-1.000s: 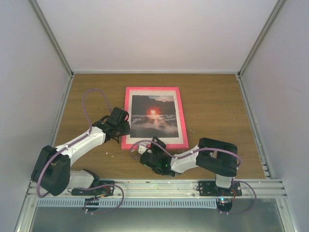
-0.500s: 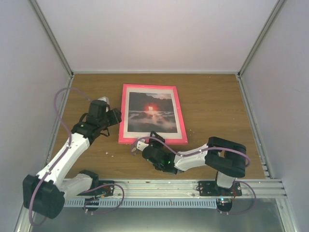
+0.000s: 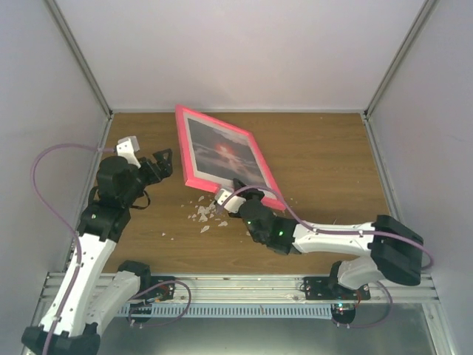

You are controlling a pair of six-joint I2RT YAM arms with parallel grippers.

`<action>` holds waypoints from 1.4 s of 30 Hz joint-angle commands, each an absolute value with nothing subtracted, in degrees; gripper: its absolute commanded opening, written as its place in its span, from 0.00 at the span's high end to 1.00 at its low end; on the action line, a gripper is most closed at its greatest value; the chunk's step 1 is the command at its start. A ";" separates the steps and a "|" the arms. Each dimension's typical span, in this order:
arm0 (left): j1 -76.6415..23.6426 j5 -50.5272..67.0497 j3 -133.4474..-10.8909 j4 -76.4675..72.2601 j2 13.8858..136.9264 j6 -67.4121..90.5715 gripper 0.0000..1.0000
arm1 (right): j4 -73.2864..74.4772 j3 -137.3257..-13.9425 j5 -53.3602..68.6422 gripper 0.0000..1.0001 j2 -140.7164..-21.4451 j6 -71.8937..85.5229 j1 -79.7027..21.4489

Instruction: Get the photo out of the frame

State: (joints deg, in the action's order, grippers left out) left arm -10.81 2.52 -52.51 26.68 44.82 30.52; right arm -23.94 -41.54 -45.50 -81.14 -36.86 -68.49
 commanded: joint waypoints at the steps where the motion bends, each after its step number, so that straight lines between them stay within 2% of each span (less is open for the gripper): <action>1: -10.31 1.07 -51.54 23.05 40.70 30.45 0.01 | -31.67 -44.76 -34.72 0.99 -75.17 -27.93 -66.58; 11: -10.28 1.56 -47.98 21.20 37.06 31.83 0.01 | -39.00 -39.50 -21.17 0.99 -64.49 -6.95 -56.47; 22: -10.29 13.49 -35.30 11.50 40.01 44.86 0.01 | -42.51 -32.77 -25.40 0.99 -61.11 20.60 -49.33; 32: -10.47 27.35 -22.23 -10.12 50.93 57.56 0.01 | -31.28 -29.89 -29.88 1.00 -59.11 48.41 -46.99; 42: -14.64 32.11 -20.66 -24.99 66.57 64.05 0.01 | -23.83 -29.40 -28.42 0.99 -61.60 66.56 -46.65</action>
